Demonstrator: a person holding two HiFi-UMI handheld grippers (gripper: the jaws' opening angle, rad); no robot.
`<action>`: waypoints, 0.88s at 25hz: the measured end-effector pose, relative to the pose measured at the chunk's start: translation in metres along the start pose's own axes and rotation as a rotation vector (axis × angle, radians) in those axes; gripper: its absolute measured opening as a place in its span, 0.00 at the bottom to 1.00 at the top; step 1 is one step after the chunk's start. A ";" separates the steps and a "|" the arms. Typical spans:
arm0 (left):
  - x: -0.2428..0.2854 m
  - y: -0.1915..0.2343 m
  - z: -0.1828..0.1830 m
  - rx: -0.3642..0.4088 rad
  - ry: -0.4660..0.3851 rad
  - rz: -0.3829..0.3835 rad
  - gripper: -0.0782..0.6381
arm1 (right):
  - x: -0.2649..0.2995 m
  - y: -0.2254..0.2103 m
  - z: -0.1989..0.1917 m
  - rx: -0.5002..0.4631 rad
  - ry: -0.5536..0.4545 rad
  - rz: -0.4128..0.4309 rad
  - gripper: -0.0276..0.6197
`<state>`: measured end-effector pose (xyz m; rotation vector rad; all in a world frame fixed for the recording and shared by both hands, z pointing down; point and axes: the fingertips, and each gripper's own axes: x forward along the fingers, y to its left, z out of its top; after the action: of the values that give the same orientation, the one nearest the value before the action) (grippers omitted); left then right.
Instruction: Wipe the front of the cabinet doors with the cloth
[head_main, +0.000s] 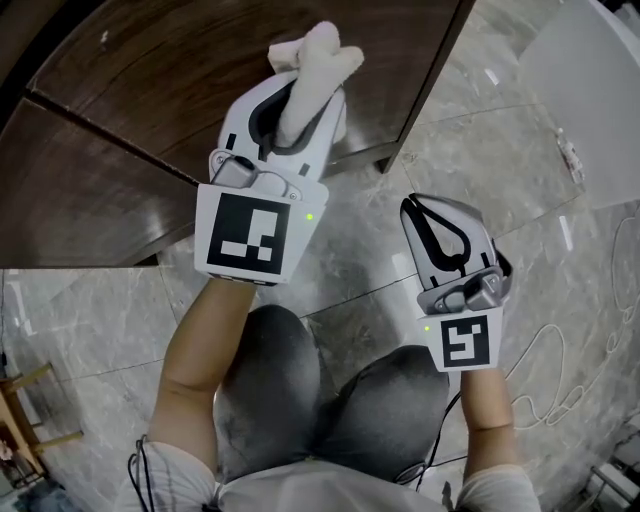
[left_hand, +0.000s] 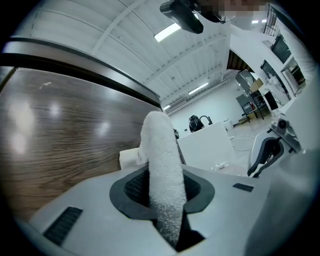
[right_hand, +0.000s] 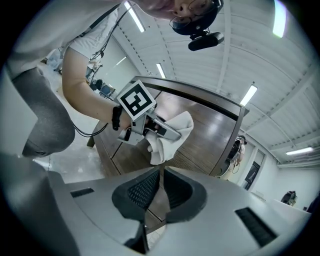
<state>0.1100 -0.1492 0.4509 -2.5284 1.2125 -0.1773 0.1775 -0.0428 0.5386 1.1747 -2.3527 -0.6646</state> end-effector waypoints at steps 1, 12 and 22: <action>0.005 -0.004 -0.001 0.001 0.006 -0.006 0.25 | -0.002 -0.001 -0.003 0.003 0.000 -0.001 0.12; 0.077 -0.050 0.006 -0.062 0.019 -0.080 0.25 | -0.032 -0.022 -0.038 0.042 0.027 -0.047 0.12; 0.107 -0.074 0.009 -0.122 0.015 -0.092 0.25 | -0.058 -0.030 -0.054 0.058 0.058 -0.075 0.12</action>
<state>0.2339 -0.1865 0.4647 -2.6949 1.1459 -0.1481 0.2583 -0.0234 0.5548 1.2954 -2.3034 -0.5823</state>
